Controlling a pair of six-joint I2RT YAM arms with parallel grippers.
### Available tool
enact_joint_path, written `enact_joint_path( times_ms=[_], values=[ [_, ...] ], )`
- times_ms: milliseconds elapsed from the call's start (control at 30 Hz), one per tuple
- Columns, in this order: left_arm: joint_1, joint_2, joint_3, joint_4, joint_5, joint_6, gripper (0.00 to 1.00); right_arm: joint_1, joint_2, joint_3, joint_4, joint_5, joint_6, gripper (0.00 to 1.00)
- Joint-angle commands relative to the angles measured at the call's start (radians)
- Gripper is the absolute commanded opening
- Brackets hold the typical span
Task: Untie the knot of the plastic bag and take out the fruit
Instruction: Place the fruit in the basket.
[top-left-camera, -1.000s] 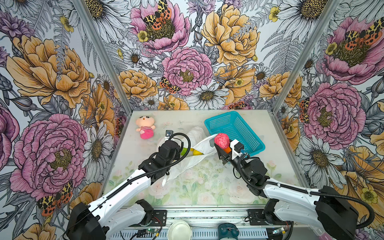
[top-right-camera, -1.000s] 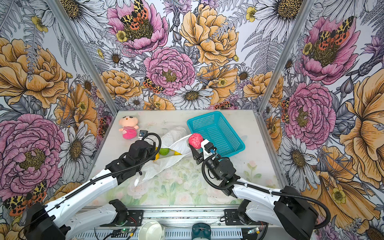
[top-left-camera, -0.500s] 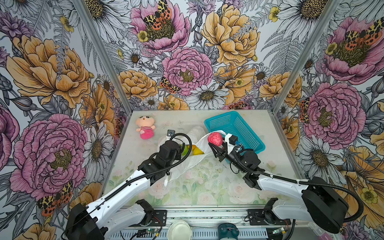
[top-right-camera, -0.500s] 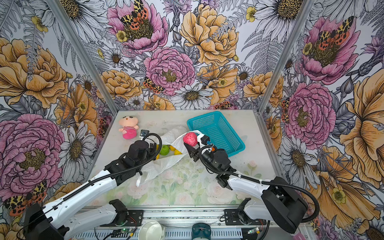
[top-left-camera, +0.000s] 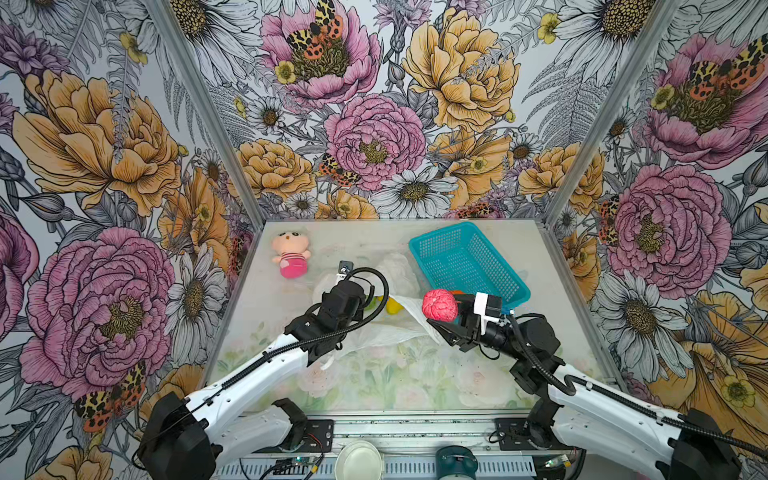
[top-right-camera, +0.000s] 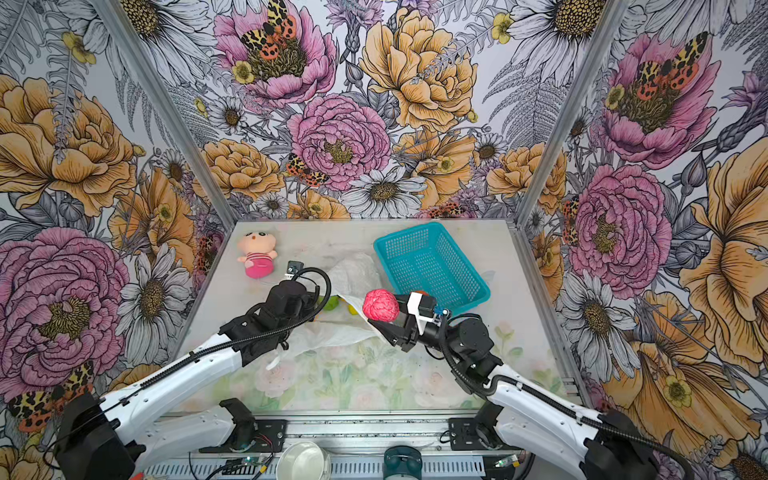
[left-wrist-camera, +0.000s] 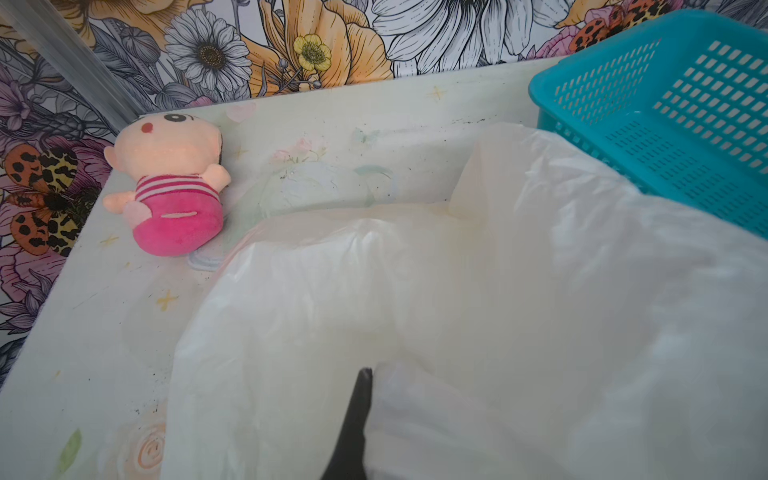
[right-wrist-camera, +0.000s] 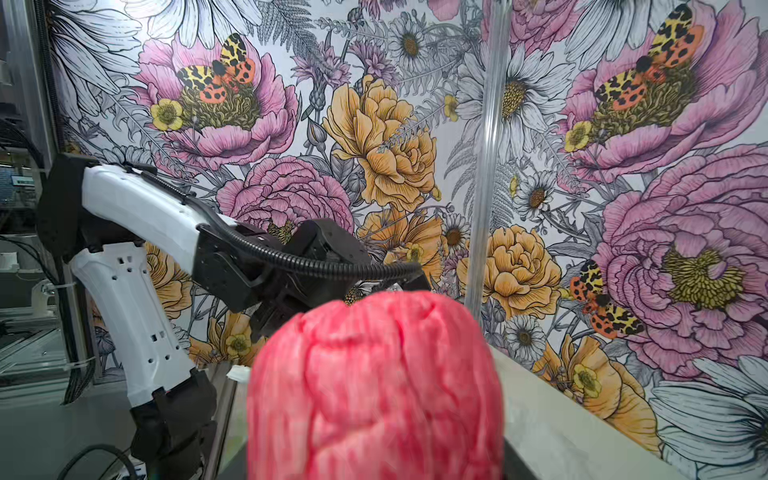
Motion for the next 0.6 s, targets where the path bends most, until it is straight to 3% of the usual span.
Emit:
enact_joint_path(
  times_ms=[0,133,200,300,567],
  values=[
    [0.004,0.006,0.036,-0.01,-0.018,0.008,0.0,-0.013,-0.147,-0.026,-0.13,0.291,-0.025,0.22],
    [0.004,-0.011,0.031,-0.01,-0.021,0.004,0.0,-0.043,-0.228,-0.017,-0.28,0.683,-0.023,0.19],
    [0.004,-0.016,0.03,-0.011,-0.022,0.005,0.0,-0.075,-0.209,0.005,-0.333,0.792,0.0,0.2],
    [0.006,-0.024,0.031,-0.011,-0.018,0.0,0.0,-0.15,-0.099,0.049,-0.351,0.773,0.056,0.23],
    [0.039,-0.044,0.095,-0.026,0.035,-0.054,0.0,-0.378,0.463,0.318,-0.489,0.558,0.243,0.18]
  ],
)
